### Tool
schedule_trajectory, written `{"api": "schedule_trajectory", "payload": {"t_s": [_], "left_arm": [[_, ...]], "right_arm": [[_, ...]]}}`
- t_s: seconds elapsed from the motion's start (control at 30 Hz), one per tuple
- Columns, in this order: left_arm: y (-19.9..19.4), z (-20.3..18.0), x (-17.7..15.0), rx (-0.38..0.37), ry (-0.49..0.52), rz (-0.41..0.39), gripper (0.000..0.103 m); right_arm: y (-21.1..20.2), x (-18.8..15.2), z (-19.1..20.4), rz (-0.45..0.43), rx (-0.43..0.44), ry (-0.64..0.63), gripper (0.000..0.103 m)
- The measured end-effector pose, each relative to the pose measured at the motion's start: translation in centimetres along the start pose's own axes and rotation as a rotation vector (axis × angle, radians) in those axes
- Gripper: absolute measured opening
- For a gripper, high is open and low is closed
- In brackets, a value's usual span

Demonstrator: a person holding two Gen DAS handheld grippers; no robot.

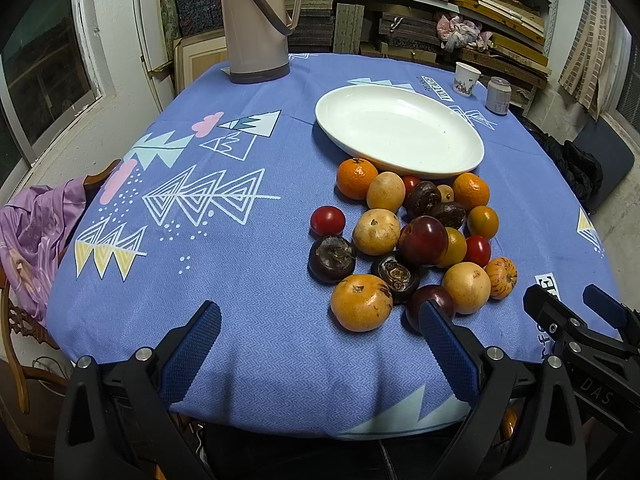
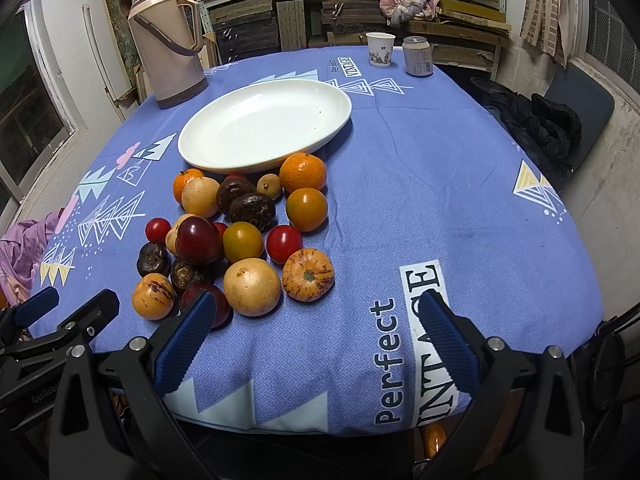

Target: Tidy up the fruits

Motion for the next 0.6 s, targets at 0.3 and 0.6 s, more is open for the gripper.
{"api": "schedule_trajectory", "payload": {"t_s": [0.3, 0.6], "left_arm": [[0.0, -0.3, -0.1, -0.010, 0.003, 0.001, 0.099], [0.7, 0.3, 1.2, -0.020, 0.048, -0.016, 0.100]], "right_arm": [[0.1, -0.1, -0.1, 0.004, -0.002, 0.007, 0.099], [0.2, 1.2, -1.5, -0.038, -0.016, -0.035, 0.099]]}}
Point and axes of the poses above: each gripper's, at about its wrist camera, not at the fingertips, and y roughly the way its jaws point, z to its left, x to its top, the point moved 8 cm from there along y, roughly the way its jaws point, and after that the axes turned 10 degrees about -z, right-handed, at the moved point
